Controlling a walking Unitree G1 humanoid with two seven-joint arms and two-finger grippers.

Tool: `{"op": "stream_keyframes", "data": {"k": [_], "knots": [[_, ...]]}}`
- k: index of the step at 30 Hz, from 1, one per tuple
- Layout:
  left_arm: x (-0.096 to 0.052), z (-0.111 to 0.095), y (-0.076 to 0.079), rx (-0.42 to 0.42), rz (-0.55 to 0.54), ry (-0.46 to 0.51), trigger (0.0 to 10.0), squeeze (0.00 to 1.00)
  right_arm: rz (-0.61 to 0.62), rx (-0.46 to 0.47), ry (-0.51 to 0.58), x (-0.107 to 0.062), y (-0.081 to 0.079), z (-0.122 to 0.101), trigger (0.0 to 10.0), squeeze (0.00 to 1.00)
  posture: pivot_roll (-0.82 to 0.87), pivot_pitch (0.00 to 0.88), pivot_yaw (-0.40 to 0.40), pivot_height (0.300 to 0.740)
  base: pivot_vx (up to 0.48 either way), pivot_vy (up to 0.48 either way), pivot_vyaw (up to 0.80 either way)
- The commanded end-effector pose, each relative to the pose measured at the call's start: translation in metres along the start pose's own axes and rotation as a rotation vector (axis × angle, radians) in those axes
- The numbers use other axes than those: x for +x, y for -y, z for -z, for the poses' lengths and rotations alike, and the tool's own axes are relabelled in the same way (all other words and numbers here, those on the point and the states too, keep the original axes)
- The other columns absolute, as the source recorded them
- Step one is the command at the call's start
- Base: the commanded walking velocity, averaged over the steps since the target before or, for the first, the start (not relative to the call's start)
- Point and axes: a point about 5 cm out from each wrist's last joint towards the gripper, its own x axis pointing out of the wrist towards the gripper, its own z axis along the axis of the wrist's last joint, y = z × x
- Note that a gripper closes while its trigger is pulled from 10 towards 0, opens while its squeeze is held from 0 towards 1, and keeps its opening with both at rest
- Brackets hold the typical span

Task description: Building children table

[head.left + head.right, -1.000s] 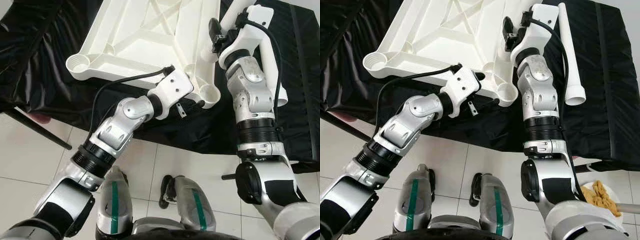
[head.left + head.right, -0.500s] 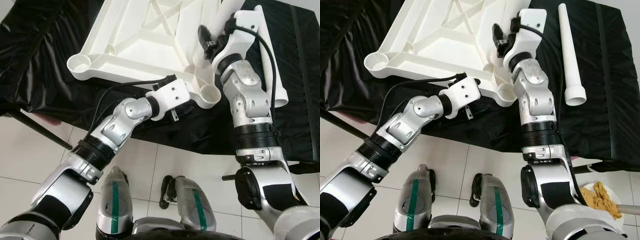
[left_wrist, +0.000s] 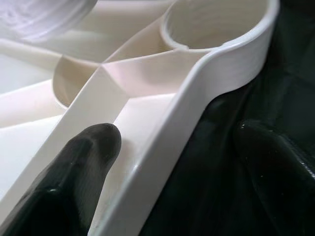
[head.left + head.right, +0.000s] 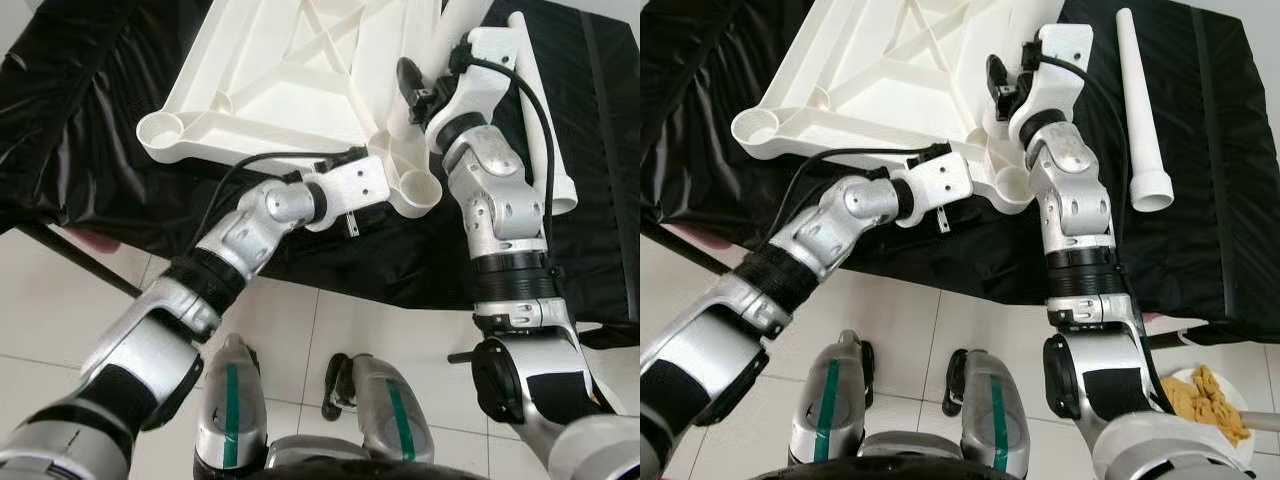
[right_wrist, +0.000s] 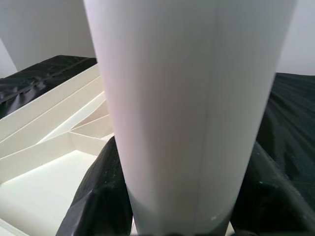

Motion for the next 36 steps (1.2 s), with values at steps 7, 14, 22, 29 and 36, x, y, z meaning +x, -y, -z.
{"op": "stream_keyframes", "data": {"k": [7, 14, 22, 29, 36], "knots": [[0.004, -0.001, -0.009, -0.002, -0.047, -0.005, 0.0, 0.00, 0.014, -0.005, -0.008, -0.004, 0.002, 0.001, 10.0, 0.00, 0.07, 0.015, -0.033, 0.740, 0.000, 0.000, 0.00], [0.008, -0.005, -0.020, 0.015, -0.078, -0.016, 8.2, 0.00, 0.026, -0.004, -0.013, -0.007, 0.004, 0.001, 10.0, 0.00, 0.06, 0.022, -0.023, 0.740, 0.000, 0.000, 0.00], [0.011, -0.009, -0.026, 0.025, -0.094, -0.012, 10.0, 0.00, 0.035, 0.002, -0.019, -0.009, 0.003, 0.003, 10.0, 0.00, 0.06, 0.031, -0.013, 0.740, 0.000, 0.000, 0.00], [0.010, -0.005, -0.032, 0.032, -0.115, -0.040, 10.0, 0.00, 0.045, 0.004, -0.021, -0.011, 0.007, 0.002, 10.0, 0.00, 0.07, 0.044, -0.013, 0.740, 0.000, 0.000, 0.00], [0.006, -0.002, -0.038, 0.035, -0.135, -0.053, 10.0, 0.00, 0.054, -0.002, -0.014, -0.012, 0.013, -0.001, 10.0, 0.00, 0.07, 0.056, -0.014, 0.740, 0.000, 0.000, 0.00]]}}
